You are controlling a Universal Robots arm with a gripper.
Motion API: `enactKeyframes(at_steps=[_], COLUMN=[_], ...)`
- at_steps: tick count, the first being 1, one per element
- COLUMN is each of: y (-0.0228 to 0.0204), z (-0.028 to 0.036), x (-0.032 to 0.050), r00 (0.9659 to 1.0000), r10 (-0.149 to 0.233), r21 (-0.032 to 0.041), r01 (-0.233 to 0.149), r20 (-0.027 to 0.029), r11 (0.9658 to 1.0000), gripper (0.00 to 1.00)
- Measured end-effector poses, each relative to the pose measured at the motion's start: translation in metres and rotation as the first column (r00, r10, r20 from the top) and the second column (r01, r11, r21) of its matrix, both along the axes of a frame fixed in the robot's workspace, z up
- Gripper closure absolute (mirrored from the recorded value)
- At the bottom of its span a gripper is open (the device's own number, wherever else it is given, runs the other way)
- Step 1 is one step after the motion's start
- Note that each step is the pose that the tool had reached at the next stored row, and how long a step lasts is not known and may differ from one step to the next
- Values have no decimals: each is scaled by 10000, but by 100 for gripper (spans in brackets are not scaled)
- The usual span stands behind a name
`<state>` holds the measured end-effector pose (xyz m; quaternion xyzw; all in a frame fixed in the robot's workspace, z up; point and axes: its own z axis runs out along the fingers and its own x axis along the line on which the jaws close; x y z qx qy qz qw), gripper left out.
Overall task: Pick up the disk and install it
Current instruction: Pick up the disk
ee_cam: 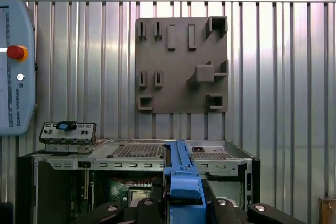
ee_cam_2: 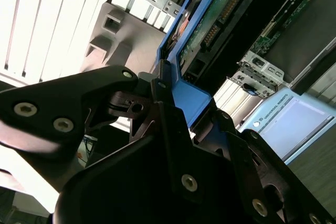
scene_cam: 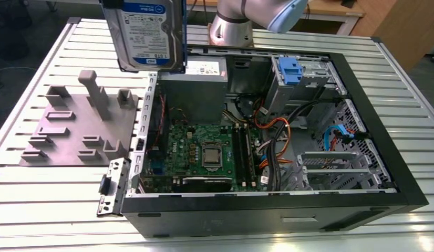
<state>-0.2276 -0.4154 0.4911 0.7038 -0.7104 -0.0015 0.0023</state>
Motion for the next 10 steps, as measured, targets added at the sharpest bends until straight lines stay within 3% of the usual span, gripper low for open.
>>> enactKeyframes(at_steps=[10], y=[0], z=[-1], x=[95], r00=[10000], r10=[0], r21=[0], r01=[0], r20=[0], r11=[10000], gripper=[64])
